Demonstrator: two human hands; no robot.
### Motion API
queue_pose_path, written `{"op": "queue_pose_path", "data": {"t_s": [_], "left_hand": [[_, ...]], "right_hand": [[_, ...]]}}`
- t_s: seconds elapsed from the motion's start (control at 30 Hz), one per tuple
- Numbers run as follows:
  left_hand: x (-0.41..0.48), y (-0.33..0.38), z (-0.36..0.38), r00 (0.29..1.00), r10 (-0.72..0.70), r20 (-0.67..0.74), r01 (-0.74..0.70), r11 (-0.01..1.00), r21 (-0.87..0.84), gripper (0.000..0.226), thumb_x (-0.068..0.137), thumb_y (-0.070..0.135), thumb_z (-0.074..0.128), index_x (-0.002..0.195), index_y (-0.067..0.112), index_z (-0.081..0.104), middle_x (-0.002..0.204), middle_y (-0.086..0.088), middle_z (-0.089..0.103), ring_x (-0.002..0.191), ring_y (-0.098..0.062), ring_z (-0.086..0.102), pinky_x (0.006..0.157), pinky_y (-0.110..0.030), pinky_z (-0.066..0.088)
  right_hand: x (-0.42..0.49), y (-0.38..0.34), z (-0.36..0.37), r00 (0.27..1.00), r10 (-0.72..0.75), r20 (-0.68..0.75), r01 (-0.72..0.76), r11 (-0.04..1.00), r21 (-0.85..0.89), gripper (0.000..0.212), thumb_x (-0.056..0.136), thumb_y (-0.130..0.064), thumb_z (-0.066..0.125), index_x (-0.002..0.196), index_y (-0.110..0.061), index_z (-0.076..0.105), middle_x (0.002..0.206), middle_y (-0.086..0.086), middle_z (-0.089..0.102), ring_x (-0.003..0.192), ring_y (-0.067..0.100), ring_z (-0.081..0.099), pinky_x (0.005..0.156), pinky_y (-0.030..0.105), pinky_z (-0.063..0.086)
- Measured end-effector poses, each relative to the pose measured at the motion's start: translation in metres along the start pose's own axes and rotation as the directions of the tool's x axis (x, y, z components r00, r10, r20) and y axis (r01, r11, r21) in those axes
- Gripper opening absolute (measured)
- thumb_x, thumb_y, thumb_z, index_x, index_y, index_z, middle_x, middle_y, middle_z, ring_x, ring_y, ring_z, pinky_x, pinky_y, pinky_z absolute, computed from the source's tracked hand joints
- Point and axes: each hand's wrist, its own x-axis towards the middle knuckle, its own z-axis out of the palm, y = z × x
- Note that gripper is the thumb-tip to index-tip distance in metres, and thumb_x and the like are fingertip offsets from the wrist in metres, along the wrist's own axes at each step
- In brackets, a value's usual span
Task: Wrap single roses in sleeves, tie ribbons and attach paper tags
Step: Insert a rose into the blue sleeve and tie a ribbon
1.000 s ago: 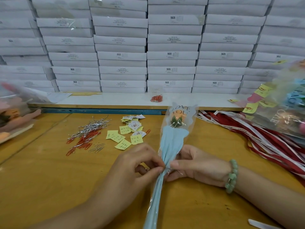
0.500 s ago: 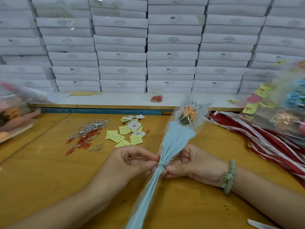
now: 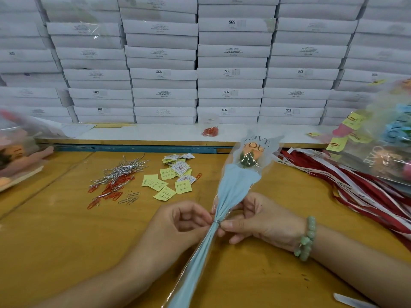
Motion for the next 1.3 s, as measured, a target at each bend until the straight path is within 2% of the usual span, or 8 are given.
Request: {"op": "queue_pose_path", "data": {"t_s": [0.1,0.27,0.53,0.67,0.93,1.07,1.2,1.3], "left_hand": [[-0.001,-0.002,0.001,1.000,-0.006,-0.015,0.006,1.000,-0.002,0.017,0.061,0.021,0.078,0.077,0.018,0.074,0.077,-0.008,0.075,0.070,-0.017,0.071,0.066,-0.022,0.058],[0.000,-0.002,0.000,0.999,-0.035,-0.009,0.034,0.998,-0.059,0.014,0.073,-0.002,0.077,0.074,0.010,0.071,0.075,-0.013,0.074,0.066,-0.021,0.073,0.057,-0.019,0.054],[0.000,0.001,-0.002,0.992,-0.105,0.077,0.117,0.977,-0.178,0.006,0.080,0.010,0.071,0.084,0.006,0.071,0.083,-0.015,0.074,0.074,-0.022,0.073,0.061,-0.021,0.056],[-0.001,0.000,0.002,0.993,-0.110,0.043,0.112,0.992,-0.066,0.043,0.061,0.037,0.085,0.085,0.009,0.063,0.079,-0.020,0.072,0.077,-0.034,0.072,0.073,-0.042,0.057],[0.000,0.000,0.007,0.997,-0.065,-0.036,0.057,0.981,-0.184,0.034,0.076,0.002,0.074,0.103,0.001,0.054,0.071,-0.027,0.068,0.068,-0.036,0.073,0.054,-0.030,0.058],[-0.001,-0.001,0.007,0.998,-0.038,-0.047,0.028,0.981,-0.193,0.033,0.078,0.002,0.073,0.105,0.002,0.054,0.068,-0.021,0.069,0.069,-0.036,0.073,0.053,-0.030,0.057],[0.001,-0.002,0.005,0.997,-0.046,-0.058,0.032,0.975,-0.222,0.033,0.076,0.008,0.073,0.104,0.005,0.056,0.073,-0.024,0.070,0.070,-0.038,0.073,0.051,-0.028,0.056],[0.001,-0.005,0.004,0.997,-0.040,-0.065,0.024,0.974,-0.225,0.028,0.080,0.004,0.071,0.104,0.006,0.057,0.072,-0.026,0.069,0.069,-0.037,0.073,0.050,-0.028,0.056]], "right_hand": [[0.000,0.000,0.001,1.000,-0.001,-0.011,0.001,1.000,-0.022,0.027,0.075,-0.002,0.066,0.100,-0.008,0.063,0.094,0.002,0.073,0.080,0.014,0.072,0.056,0.018,0.057],[0.000,0.000,0.001,1.000,0.014,-0.014,-0.015,0.998,-0.060,0.027,0.077,-0.002,0.066,0.103,-0.009,0.062,0.095,0.003,0.073,0.079,0.015,0.072,0.055,0.017,0.056],[-0.001,-0.003,-0.002,0.999,0.030,-0.044,-0.036,0.990,-0.138,0.029,0.077,-0.003,0.068,0.105,-0.005,0.061,0.095,0.004,0.073,0.077,0.017,0.072,0.052,0.018,0.055],[0.000,-0.001,0.002,0.997,0.036,-0.072,-0.053,0.967,-0.249,0.047,0.071,-0.017,0.074,0.111,0.002,0.058,0.105,0.013,0.070,0.072,0.018,0.071,0.049,0.019,0.054],[0.001,0.003,0.006,0.986,-0.032,-0.163,-0.015,0.960,-0.279,0.016,0.081,-0.002,0.072,0.091,-0.006,0.060,0.081,0.007,0.066,0.063,0.013,0.069,0.044,0.019,0.052],[-0.001,0.005,0.010,0.975,-0.117,-0.190,0.046,0.939,-0.342,0.014,0.080,-0.008,0.074,0.080,-0.014,0.061,0.069,0.001,0.067,0.061,0.010,0.067,0.041,0.020,0.050],[-0.005,0.003,0.013,0.942,-0.287,-0.172,0.143,0.810,-0.569,0.021,0.081,-0.012,0.075,0.073,-0.031,0.067,0.067,-0.008,0.068,0.061,0.006,0.065,0.045,0.019,0.048],[-0.010,0.002,0.016,0.892,-0.450,-0.053,0.207,0.508,-0.836,0.012,0.083,-0.020,0.073,0.080,-0.032,0.069,0.072,-0.020,0.067,0.067,-0.001,0.064,0.060,0.006,0.043]]}}
